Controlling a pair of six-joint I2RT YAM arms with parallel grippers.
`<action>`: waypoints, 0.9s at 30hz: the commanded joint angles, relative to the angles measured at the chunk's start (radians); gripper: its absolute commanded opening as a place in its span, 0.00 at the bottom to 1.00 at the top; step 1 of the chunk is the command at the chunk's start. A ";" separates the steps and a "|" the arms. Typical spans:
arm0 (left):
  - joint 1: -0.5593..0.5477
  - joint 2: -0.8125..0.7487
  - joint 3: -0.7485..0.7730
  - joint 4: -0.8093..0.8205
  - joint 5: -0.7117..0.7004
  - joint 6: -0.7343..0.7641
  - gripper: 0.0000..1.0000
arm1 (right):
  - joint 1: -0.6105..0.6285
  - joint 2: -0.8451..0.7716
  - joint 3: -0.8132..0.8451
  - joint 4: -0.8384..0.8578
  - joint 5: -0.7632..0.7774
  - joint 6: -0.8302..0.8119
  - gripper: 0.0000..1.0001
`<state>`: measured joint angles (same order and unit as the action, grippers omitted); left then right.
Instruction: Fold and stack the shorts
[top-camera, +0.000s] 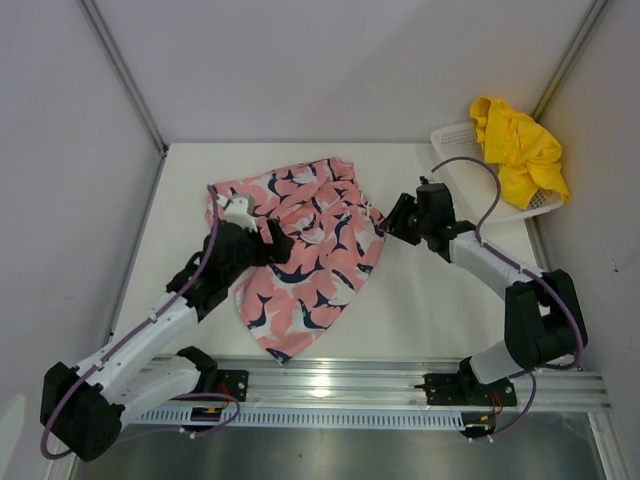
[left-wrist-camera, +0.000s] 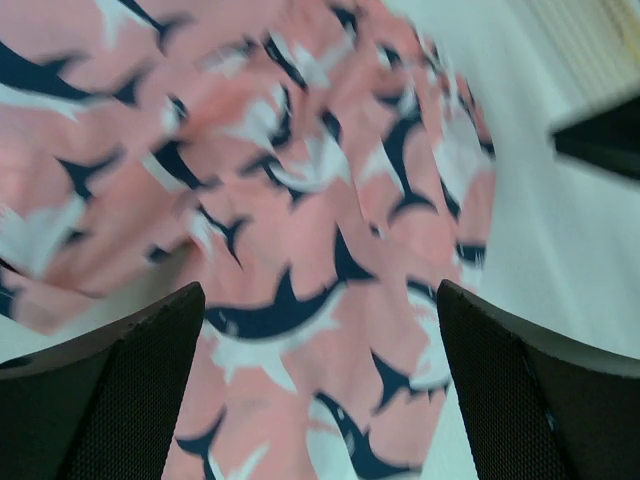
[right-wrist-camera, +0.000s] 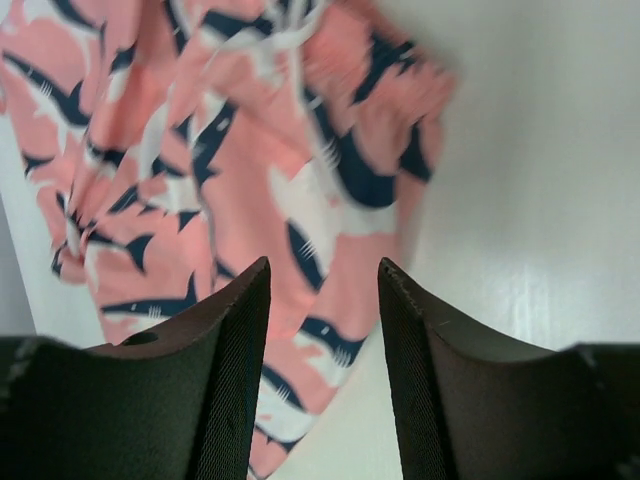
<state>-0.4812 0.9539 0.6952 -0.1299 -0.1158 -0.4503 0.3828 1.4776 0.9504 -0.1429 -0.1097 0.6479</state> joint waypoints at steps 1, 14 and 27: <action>-0.147 -0.055 -0.078 -0.062 -0.100 -0.016 0.99 | -0.077 0.084 0.037 0.086 -0.083 0.012 0.49; -0.589 0.192 -0.020 -0.281 -0.338 -0.102 0.99 | -0.189 0.391 0.037 0.379 -0.170 0.153 0.55; -0.723 0.384 0.043 -0.396 -0.346 -0.117 0.99 | -0.176 0.509 0.060 0.502 -0.194 0.194 0.54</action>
<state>-1.1851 1.3155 0.7059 -0.4992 -0.4446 -0.5503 0.1982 1.9533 0.9997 0.3332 -0.3164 0.8398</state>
